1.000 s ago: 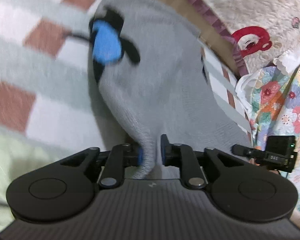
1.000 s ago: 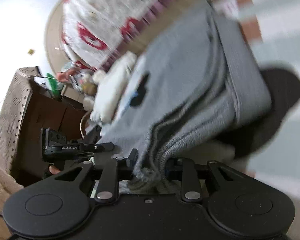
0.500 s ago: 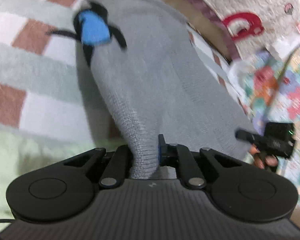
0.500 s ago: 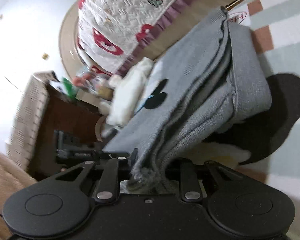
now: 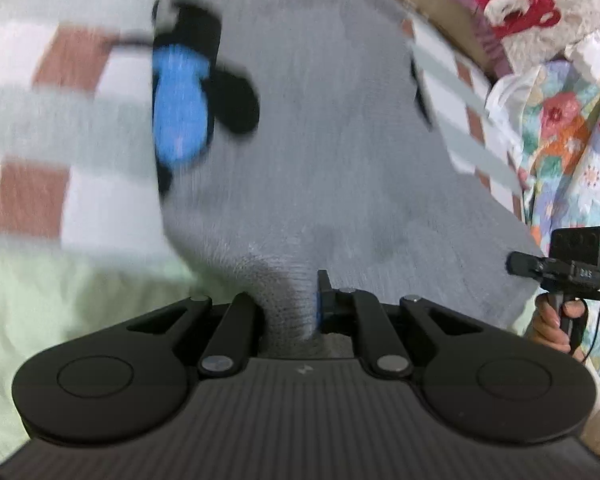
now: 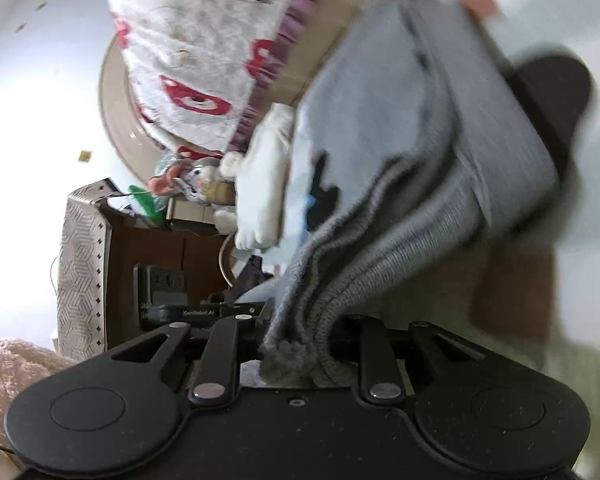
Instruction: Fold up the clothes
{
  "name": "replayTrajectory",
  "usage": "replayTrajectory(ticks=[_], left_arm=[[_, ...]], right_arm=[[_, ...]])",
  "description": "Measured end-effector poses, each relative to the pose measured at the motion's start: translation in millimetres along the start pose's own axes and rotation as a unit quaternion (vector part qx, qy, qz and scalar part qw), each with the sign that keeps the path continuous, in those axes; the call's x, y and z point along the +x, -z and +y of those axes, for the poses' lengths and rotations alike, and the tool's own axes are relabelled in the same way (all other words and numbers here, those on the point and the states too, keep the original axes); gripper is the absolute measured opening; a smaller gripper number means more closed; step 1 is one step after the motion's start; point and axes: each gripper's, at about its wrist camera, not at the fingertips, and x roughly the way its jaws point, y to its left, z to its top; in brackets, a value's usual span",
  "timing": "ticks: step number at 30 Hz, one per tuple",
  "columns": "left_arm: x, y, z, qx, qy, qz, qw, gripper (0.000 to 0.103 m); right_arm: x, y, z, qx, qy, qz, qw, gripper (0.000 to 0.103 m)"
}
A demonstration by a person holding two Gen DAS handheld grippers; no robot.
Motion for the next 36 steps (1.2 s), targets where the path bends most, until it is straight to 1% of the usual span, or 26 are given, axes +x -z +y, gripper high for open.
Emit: replayTrajectory(ticks=[1, 3, 6, 9, 12, 13, 14, 16, 18, 21, 22, 24, 26, 27, 30, 31, 32, 33, 34, 35, 36], left_arm=[[-7.0, -10.9, -2.3, 0.004, 0.0, -0.012, 0.9999, 0.008], [-20.3, -40.0, -6.3, 0.008, -0.001, -0.037, 0.9993, 0.008], [-26.5, -90.0, -4.8, -0.002, -0.006, -0.061, 0.9981, 0.008], [-10.4, -136.0, 2.6, -0.022, -0.017, -0.082, 0.9963, 0.008], [4.3, -163.5, 13.0, -0.022, -0.028, -0.1, 0.9943, 0.008], [7.6, -170.9, 17.8, -0.032, -0.022, -0.107, 0.9935, 0.008], [10.5, -178.1, 22.4, -0.043, -0.016, -0.114, 0.9925, 0.008], [10.3, -190.3, 26.7, -0.054, -0.009, -0.129, 0.9901, 0.008], [10.5, -203.1, 29.6, -0.054, -0.007, -0.141, 0.9885, 0.008], [20.5, -220.1, 39.5, -0.065, -0.016, -0.146, 0.987, 0.01], [26.7, -224.0, 45.2, -0.072, -0.015, -0.146, 0.9865, 0.011], [35.5, -225.3, 53.1, -0.086, -0.017, -0.152, 0.9845, 0.011], [34.6, -222.1, 55.6, -0.089, -0.011, -0.163, 0.9826, 0.011], [30.6, -219.9, 55.1, -0.087, -0.005, -0.168, 0.982, 0.011], [12.8, -217.7, 53.8, -0.083, 0.012, -0.182, 0.9797, 0.011], [6.2, -218.2, 56.4, -0.097, 0.017, -0.189, 0.9771, 0.012], [-0.4, -218.7, 58.9, -0.11, 0.022, -0.196, 0.9742, 0.014], [-6.9, -219.1, 61.5, -0.123, 0.027, -0.203, 0.9711, 0.016], [-14.6, -218.4, 64.6, -0.139, 0.036, -0.213, 0.9665, 0.017], [-29.6, -209.1, 72.0, -0.166, 0.078, -0.246, 0.9519, 0.023], [-44.9, -197.5, 82.1, -0.179, 0.156, -0.274, 0.9318, 0.03]], right_arm=[[0.3, -12.2, 7.3, -0.007, -0.001, -0.005, 1.0, 0.026], [3.4, -38.2, 13.5, -0.001, 0.0, -0.012, 1.0, 0.026], [14.1, -85.7, 14.9, 0.026, 0.015, -0.033, 0.999, 0.027], [31.1, -132.1, 8.7, 0.067, 0.033, -0.039, 0.996, 0.027], [46.6, -169.1, -3.9, 0.109, 0.043, -0.049, 0.992, 0.027], [49.6, -178.4, -9.2, 0.128, 0.046, -0.054, 0.989, 0.027], [53.0, -186.6, -15.1, 0.148, 0.046, -0.058, 0.986, 0.027], [57.0, -205.7, -23.2, 0.164, 0.043, -0.067, 0.983, 0.027], [64.4, -226.2, -23.0, 0.145, 0.058, -0.064, 0.986, 0.027], [81.4, -256.4, -33.2, 0.12, 0.082, -0.051, 0.988, 0.031], [86.2, -262.1, -40.4, 0.124, 0.102, -0.058, 0.985, 0.032], [89.9, -264.1, -48.4, 0.131, 0.103, -0.062, 0.984, 0.033], [93.2, -266.0, -55.9, 0.138, 0.104, -0.066, 0.983, 0.032], [92.1, -266.3, -53.4, 0.129, 0.1, -0.066, 0.984, 0.032], [88.8, -271.7, -45.2, 0.127, 0.089, -0.057, 0.986, 0.032], [87.9, -273.7, -42.9, 0.128, 0.085, -0.054, 0.987, 0.032], [88.5, -277.1, -46.2, 0.139, 0.089, -0.055, 0.985, 0.033], [91.4, -281.0, -53.2, 0.159, 0.097, -0.057, 0.981, 0.034], [94.2, -284.7, -59.7, 0.176, 0.104, -0.059, 0.977, 0.036], [97.2, -285.3, -61.7, 0.166, 0.107, -0.05, 0.979, 0.04], [100.2, -285.8, -63.8, 0.157, 0.109, -0.042, 0.981, 0.039]])
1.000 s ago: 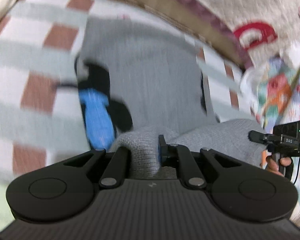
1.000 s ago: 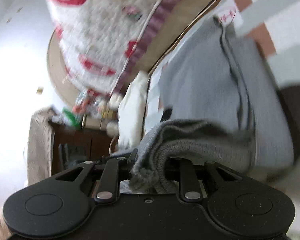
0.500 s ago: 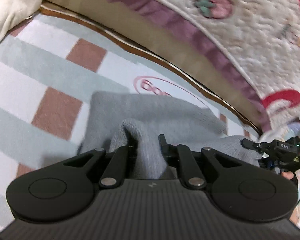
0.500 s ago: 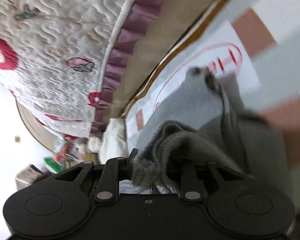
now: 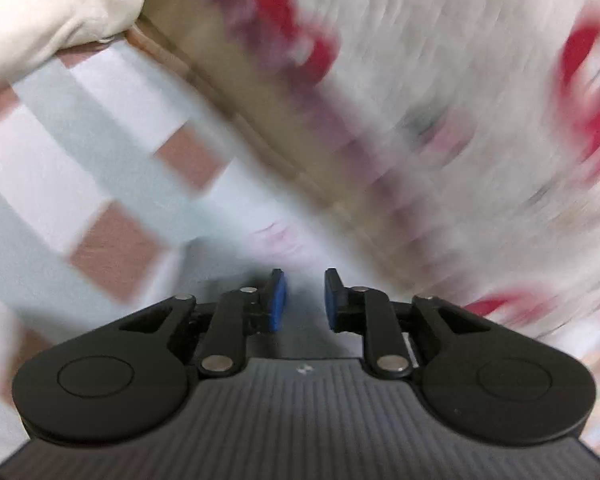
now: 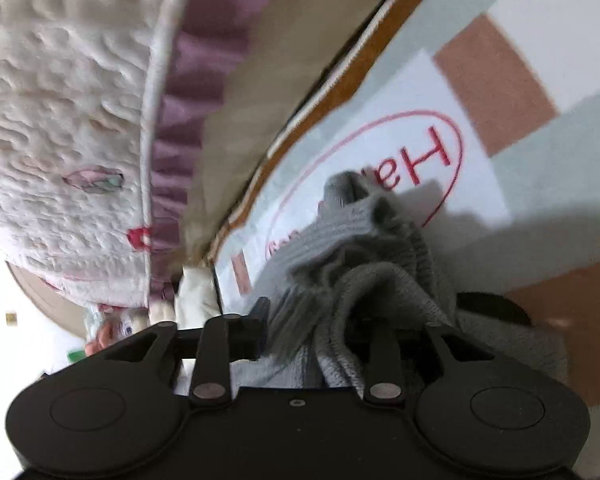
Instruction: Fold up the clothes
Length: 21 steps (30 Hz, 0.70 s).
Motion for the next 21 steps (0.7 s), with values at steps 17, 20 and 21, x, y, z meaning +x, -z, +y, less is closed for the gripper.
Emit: replayTrajectory(ticks=[17, 20, 21], left_arm=[[6.3, 76.6, -6.8, 0.3, -0.15, 0.082, 0.9387, 0.051], [23.2, 79.2, -7.2, 0.291, -0.146, 0.076, 0.9425, 0.052], [27.9, 80.6, -7.2, 0.291, -0.146, 0.076, 0.9426, 0.052]], right_arm=[[-81.2, 28.5, 11.8, -0.099, -0.155, -0.1, 0.978, 0.064], [-99.0, 68.2, 27.4, -0.228, -0.047, -0.135, 0.963, 0.064], [-103.6, 84.3, 29.3, -0.268, -0.016, -0.148, 0.952, 0.064]])
